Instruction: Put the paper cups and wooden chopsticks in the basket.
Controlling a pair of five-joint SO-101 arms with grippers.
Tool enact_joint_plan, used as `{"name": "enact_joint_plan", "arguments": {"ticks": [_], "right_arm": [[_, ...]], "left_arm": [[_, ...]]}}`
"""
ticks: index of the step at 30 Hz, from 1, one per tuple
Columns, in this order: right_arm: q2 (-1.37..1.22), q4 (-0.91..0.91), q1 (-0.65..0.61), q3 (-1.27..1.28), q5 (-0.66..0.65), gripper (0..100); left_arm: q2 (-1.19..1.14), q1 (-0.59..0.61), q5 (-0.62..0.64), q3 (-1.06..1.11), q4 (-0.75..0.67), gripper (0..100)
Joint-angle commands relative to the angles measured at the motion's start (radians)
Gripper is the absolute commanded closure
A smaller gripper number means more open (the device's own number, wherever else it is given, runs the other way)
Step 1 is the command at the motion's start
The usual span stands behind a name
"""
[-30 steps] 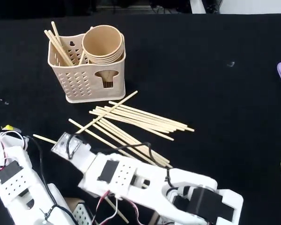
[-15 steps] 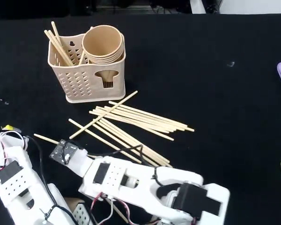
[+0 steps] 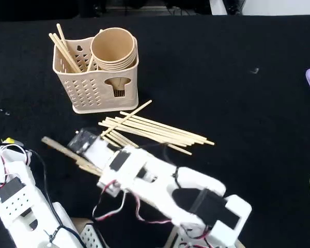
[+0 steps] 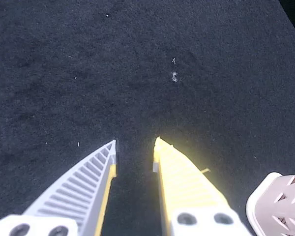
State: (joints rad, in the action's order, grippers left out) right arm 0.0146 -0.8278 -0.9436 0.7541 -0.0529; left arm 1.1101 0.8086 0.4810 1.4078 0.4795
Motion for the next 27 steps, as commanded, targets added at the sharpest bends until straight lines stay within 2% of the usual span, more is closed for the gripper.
{"name": "enact_joint_plan", "arguments": {"ticks": [1, 8, 13, 19, 27], "right_arm": [[0.073, -0.041, 0.11, -0.015, -0.107, 98.7], [0.341, -0.219, 0.126, -0.007, -0.192, 98.7], [0.435, -0.235, 0.127, 0.041, -0.192, 98.7], [0.463, -0.147, 0.126, 0.062, -0.192, 98.7], [0.46, 0.071, 0.11, 0.166, -0.192, 98.7]], "left_arm": [[0.015, 0.002, 0.003, -0.038, -0.017, 87], [0.015, 0.002, 0.003, -0.038, -0.018, 87], [0.015, 0.002, 0.003, -0.038, -0.018, 87], [0.015, 0.002, 0.003, -0.038, -0.017, 87], [0.015, 0.002, 0.003, -0.038, -0.017, 87]]}}
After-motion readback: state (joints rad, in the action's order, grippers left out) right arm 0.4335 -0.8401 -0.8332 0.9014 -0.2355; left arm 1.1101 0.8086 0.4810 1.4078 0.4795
